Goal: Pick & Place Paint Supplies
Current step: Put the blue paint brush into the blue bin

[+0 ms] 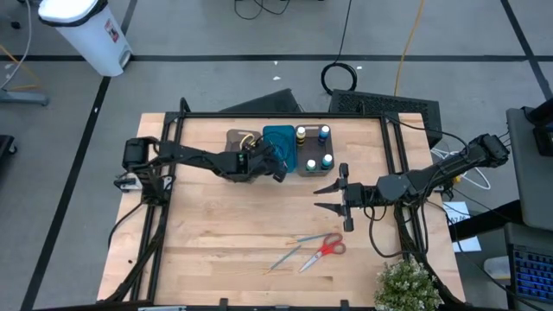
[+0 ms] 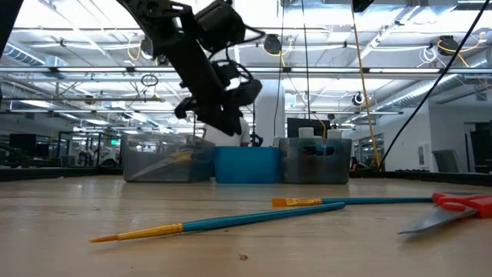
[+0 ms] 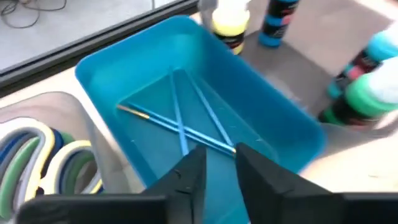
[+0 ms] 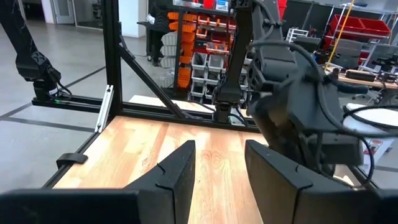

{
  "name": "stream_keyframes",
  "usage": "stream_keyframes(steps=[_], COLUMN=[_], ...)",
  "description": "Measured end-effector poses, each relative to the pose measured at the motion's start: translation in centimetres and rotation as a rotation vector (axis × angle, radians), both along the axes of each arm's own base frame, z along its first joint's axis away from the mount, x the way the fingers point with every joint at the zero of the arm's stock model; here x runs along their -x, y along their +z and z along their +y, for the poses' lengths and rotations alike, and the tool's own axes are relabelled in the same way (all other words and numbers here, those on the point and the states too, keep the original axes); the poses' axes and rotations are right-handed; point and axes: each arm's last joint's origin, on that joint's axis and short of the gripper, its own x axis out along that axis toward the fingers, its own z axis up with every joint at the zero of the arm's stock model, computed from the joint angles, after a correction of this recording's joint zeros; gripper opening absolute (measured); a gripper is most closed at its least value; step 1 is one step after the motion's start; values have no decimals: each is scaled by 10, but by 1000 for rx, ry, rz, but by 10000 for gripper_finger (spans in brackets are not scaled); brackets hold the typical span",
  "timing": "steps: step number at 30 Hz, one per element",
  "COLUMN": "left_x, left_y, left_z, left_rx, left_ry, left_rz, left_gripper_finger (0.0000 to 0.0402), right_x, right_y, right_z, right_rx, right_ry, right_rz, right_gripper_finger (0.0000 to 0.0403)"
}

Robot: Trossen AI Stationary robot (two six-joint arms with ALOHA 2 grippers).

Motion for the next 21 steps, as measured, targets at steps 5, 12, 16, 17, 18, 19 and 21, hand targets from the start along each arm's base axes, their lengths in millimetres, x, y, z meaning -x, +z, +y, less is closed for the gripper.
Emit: stream_keyframes(steps=[5, 12, 16, 17, 18, 19, 21], left_x=[1, -6, 0, 2, 4, 6, 11], left_y=[22, 37, 37, 37, 37, 37, 37], left_z=[-18, -76, -118, -128, -138, -147, -163], left_rx=[17, 150, 131, 121, 111, 98, 69], left_ry=[-114, -586, -747, -777, -801, -824, -858], left_rz=[-69, -165, -137, -134, -133, -134, -126], left_gripper_finger=[162, 230, 240, 240, 241, 241, 241], right_x=[0, 0, 0, 0, 0, 0, 0], right_y=[0, -1, -1, 0, 0, 0, 0], right_z=[0, 0, 0, 0, 0, 0, 0], right_rx=[3, 6, 3, 3, 2, 2, 1], right_ry=[0, 0, 0, 0, 0, 0, 0], right_rz=[4, 6, 6, 4, 4, 3, 1], right_gripper_finger=[130, 130, 130, 130, 130, 130, 130])
